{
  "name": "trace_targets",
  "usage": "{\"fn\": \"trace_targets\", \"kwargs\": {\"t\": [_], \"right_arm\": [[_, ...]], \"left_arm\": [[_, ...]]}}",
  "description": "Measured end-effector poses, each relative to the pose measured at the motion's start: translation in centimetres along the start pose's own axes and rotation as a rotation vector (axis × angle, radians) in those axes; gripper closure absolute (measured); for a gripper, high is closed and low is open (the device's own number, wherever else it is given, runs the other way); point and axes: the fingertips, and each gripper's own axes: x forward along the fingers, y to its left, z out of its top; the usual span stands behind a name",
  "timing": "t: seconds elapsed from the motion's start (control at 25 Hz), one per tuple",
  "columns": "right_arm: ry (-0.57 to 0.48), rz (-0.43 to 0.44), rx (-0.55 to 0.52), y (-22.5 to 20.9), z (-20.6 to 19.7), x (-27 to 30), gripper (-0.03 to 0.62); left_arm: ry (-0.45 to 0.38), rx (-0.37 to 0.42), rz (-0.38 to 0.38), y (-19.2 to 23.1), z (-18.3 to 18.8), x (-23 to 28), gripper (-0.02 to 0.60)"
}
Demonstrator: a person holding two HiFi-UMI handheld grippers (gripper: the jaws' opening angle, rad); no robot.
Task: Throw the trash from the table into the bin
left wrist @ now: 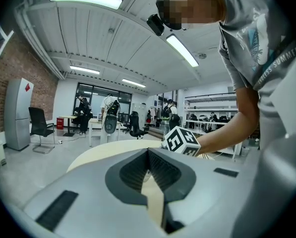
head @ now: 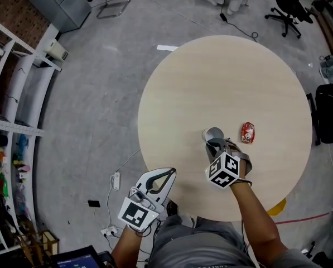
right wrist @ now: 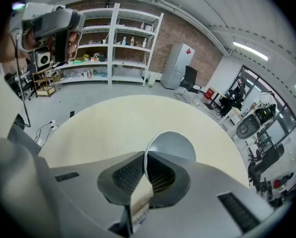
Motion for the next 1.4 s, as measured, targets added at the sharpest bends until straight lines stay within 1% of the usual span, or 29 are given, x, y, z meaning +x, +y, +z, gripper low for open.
{"fn": "trace_targets", "kwargs": {"t": [0.28, 0.44, 0.56, 0.72, 0.88, 1.12, 1.4], "right_arm": [[-0.054, -0.064, 0.04, 0.3, 2.2, -5.2, 0.571], [-0.089, -0.102, 0.065, 0.4, 3.2, -9.4, 0.571], [-0.124, -0.14, 0.091, 0.8, 4.0, -13.0, 0.571], [-0.173, -0.194, 0.135, 1.6, 4.6, -17.6, 0.571], [-0.212, -0.242, 0.163, 3.3, 5.6, -22.2, 0.571], [-0.266, -0.328, 0.193, 6.7, 6.6, -29.5, 0.571], [-0.334, -0.409, 0.234, 12.4, 7.9, -36.6, 0.571]], "left_arm": [[-0.022, 0.033, -0.027, -1.8, 2.1, -2.3, 0.538], [-0.06, 0.064, -0.059, -3.8, 4.6, -3.2, 0.538], [-0.073, 0.084, -0.084, -5.4, 6.3, -4.3, 0.538], [-0.108, 0.129, -0.124, -7.5, 8.3, -5.4, 0.538], [-0.147, 0.163, -0.16, -9.6, 10.7, -7.5, 0.538], [-0.197, 0.204, -0.221, -13.1, 13.2, -11.1, 0.538], [-0.253, 0.282, -0.301, -17.0, 15.5, -15.6, 0.538]]}}
